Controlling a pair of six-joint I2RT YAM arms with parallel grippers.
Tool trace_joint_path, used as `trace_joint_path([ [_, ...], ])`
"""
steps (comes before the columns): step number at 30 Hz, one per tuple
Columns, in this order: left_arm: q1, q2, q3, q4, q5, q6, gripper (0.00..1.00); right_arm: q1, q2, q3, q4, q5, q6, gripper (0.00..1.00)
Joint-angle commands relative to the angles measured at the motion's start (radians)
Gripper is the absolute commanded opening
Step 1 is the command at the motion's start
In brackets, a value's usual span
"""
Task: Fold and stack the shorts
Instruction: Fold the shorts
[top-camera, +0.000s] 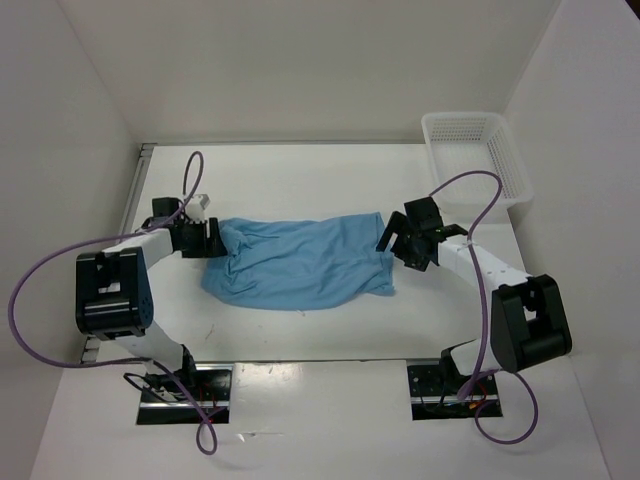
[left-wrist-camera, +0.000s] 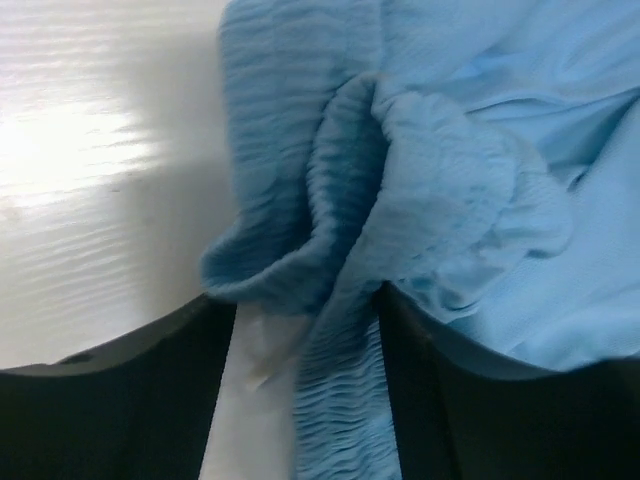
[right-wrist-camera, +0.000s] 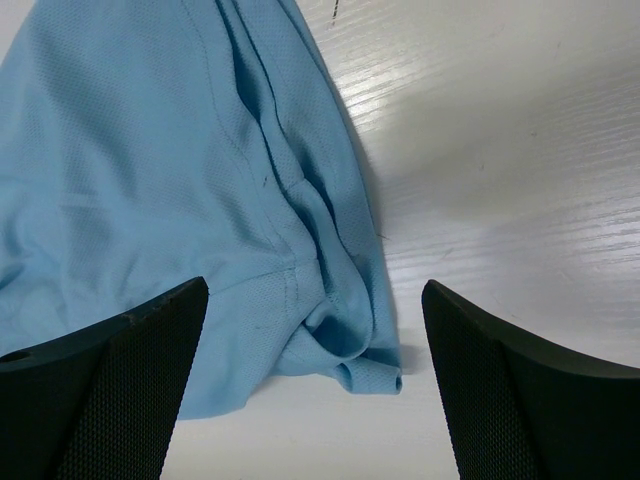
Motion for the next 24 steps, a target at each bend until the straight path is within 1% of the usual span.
trace_joint_path([
  [1,-0.042,0.064,-0.018,0.033,0.025,0.007,0.64,-0.001,-0.040,0.013,0.016,0.030,0.002,0.92],
  [2,-0.065,0.077,-0.018,0.033,0.025,0.007,0.47,-0.001,-0.040,0.013,0.016,0.030,0.002,0.92],
  [3,-0.077,0.086,-0.018,0.033,0.001,0.007,0.38,-0.001,-0.040,0.013,0.016,0.030,0.011,0.92],
  [6,-0.097,0.103,0.039,0.024,-0.012,0.007,0.15,-0.001,-0.040,0.013,0.016,0.030,0.011,0.92],
  [7,-0.097,0.103,0.048,0.015,-0.027,0.007,0.00,-0.001,-0.040,0.013,0.016,0.030,0.011,0.92],
  [9,-0.097,0.077,0.071,-0.017,-0.059,0.007,0.00,-0.001,-0.049,0.003,0.016,0.030,0.011,0.92],
  [11,-0.097,0.032,0.126,-0.086,-0.172,0.007,0.00,-0.001,-0.050,0.003,0.016,0.030,0.020,0.92],
  [12,-0.097,0.020,0.151,-0.169,-0.221,0.007,0.00,-0.001,-0.062,0.003,0.025,0.030,0.020,0.92],
  [13,-0.097,-0.009,0.166,-0.194,-0.299,0.007,0.00,-0.001,-0.062,0.003,0.025,0.030,0.020,0.92],
  [15,-0.075,-0.035,0.186,-0.243,-0.337,0.007,0.00,-0.001,-0.085,0.003,0.025,0.019,0.029,0.92],
  [19,-0.038,-0.095,0.221,-0.283,-0.389,0.007,0.00,-0.001,-0.096,-0.007,0.025,0.010,0.029,0.92],
  [21,-0.038,-0.095,0.241,-0.303,-0.436,0.007,0.00,-0.001,-0.096,-0.007,0.025,0.001,0.017,0.92],
  [23,-0.038,-0.095,0.296,-0.356,-0.511,0.007,0.00,-0.001,-0.085,-0.007,0.025,-0.010,0.017,0.92],
  [24,-0.038,-0.095,0.319,-0.370,-0.524,0.007,0.00,-0.001,-0.085,-0.007,0.025,-0.019,0.008,0.92],
])
